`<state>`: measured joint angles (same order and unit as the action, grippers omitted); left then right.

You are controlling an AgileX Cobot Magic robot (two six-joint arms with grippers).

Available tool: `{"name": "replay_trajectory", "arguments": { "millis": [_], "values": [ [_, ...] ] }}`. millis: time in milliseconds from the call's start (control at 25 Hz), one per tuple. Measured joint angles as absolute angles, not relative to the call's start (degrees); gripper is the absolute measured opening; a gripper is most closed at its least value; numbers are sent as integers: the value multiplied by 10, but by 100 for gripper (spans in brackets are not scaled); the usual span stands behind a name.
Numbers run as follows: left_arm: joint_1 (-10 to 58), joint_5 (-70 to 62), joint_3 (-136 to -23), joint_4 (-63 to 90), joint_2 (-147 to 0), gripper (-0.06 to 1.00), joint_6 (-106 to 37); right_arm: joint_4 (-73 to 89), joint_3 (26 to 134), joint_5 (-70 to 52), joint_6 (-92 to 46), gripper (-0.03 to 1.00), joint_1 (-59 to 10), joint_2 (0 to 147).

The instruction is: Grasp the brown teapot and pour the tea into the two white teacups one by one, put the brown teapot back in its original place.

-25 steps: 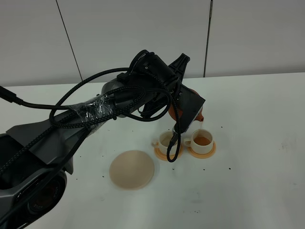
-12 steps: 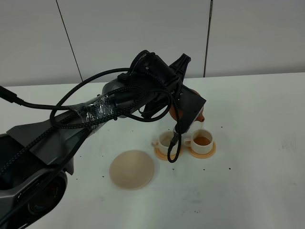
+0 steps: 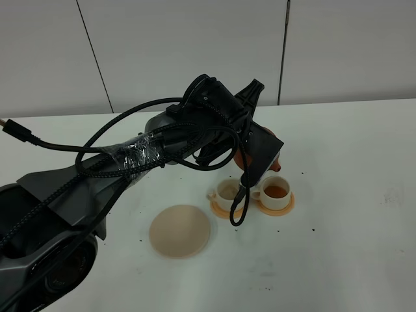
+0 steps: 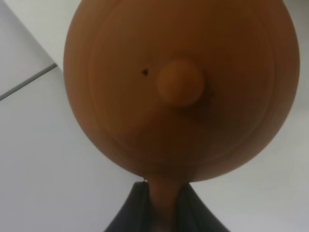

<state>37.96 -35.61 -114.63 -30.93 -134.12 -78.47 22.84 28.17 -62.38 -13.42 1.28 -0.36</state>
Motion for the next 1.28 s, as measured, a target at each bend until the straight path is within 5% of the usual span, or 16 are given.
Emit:
{"name": "replay_trajectory", "arguments": {
  "millis": [1280],
  "values": [
    [380, -353, -1146, -309, -1341, 17, -806, 228, 282, -624, -134, 42, 13, -4]
  ]
}}
